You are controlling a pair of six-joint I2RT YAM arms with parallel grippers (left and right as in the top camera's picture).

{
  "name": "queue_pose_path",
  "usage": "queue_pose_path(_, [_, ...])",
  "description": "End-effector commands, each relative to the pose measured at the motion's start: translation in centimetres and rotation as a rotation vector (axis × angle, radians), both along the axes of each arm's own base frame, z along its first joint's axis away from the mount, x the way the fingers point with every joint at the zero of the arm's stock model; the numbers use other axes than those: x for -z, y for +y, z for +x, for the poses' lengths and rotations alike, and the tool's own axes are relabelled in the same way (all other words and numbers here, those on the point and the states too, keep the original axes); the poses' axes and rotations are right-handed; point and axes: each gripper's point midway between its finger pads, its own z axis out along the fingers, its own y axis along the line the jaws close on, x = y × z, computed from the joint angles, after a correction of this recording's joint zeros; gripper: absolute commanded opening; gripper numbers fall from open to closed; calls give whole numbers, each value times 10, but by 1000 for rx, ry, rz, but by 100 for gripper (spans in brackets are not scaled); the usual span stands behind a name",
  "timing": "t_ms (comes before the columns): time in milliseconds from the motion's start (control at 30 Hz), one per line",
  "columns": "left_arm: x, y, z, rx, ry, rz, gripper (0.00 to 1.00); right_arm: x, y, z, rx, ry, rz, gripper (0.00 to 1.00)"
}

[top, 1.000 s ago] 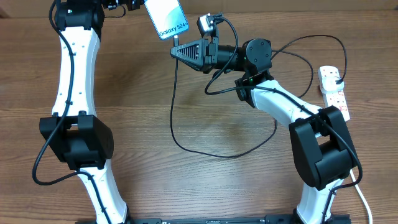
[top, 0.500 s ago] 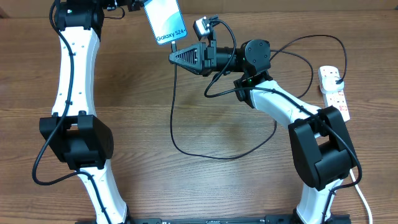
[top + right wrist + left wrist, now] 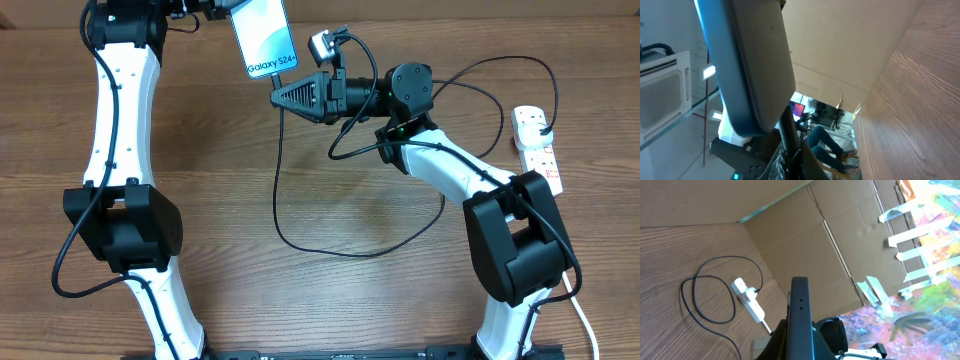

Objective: Plug charger to phone and switch on socket
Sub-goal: 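Push the plug upward into the phone's port with the right gripper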

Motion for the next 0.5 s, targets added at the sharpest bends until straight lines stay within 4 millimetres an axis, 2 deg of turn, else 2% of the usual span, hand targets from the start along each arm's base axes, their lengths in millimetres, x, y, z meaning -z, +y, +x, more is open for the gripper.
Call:
queue_pose_path(0, [-10, -9, -27, 148, 4, -29, 4, -7, -3, 17, 84, -3, 27, 4])
queue_pose_path(467, [-10, -10, -29, 159, -18, -29, 4, -8, -7, 23, 112, -45, 30, 4])
